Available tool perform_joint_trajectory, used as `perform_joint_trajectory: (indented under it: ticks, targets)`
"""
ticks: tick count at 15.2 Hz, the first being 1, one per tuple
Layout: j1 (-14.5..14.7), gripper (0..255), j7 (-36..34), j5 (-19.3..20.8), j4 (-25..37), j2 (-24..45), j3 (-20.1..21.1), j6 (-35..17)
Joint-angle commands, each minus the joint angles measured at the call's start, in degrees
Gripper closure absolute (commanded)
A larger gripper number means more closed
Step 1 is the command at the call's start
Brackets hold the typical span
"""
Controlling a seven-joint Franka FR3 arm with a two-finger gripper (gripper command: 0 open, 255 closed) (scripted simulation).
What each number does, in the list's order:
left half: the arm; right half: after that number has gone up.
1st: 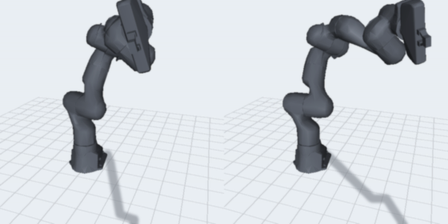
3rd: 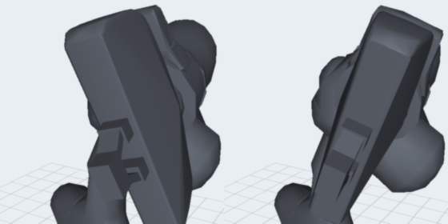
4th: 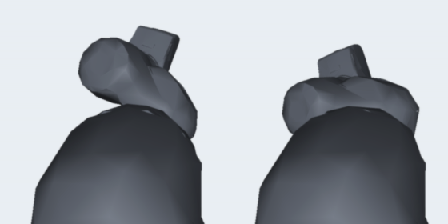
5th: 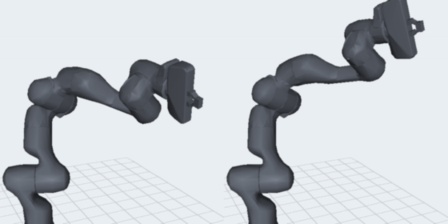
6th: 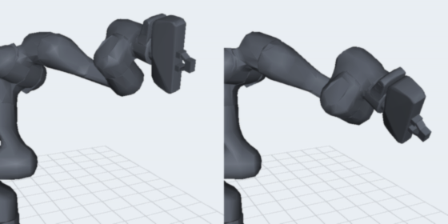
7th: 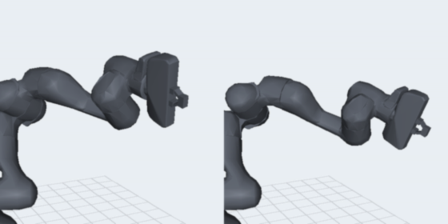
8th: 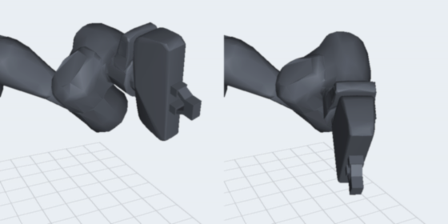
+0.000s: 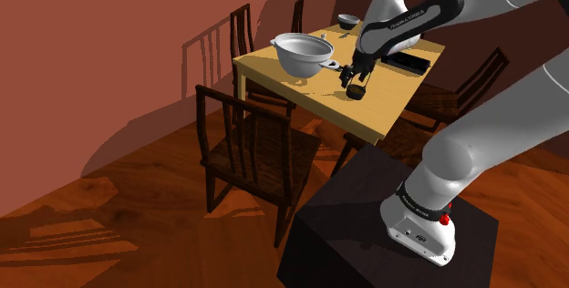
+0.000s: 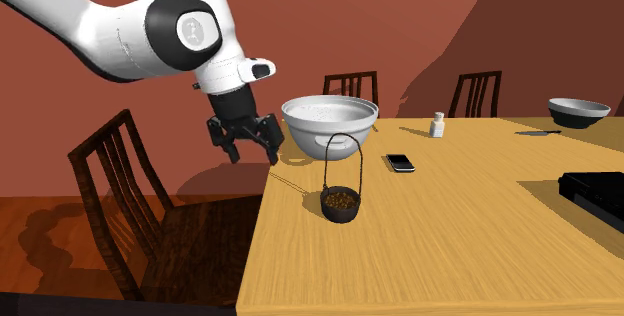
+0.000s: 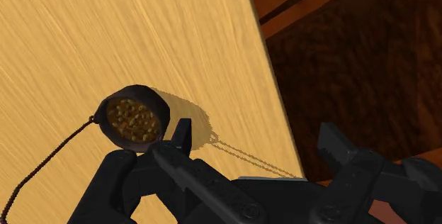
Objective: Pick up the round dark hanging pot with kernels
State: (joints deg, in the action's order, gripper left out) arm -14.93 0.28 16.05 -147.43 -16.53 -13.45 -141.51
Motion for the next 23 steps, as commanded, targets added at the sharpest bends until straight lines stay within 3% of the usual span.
perform_joint_trajectory:
  ticks: [1,6,11,21,22,23]
  targets:
    - [-0.9,0,-0.1,0.3,1.4,3.8,-1.3,-4.4]
    - [-2.7,0,0.3,-0.9,5.9,13.4,-4.1,-14.2]
    - [-4.7,0,3.3,-6.3,11.6,22.9,-5.7,-22.3]
    - [-5.6,0,4.1,-8.2,10.9,28.1,-4.7,-28.1]
    - [-5.6,255,4.0,-8.2,10.9,28.1,-4.7,-28.1]
    - [-5.6,255,4.0,-8.2,10.9,28.1,-4.7,-28.1]
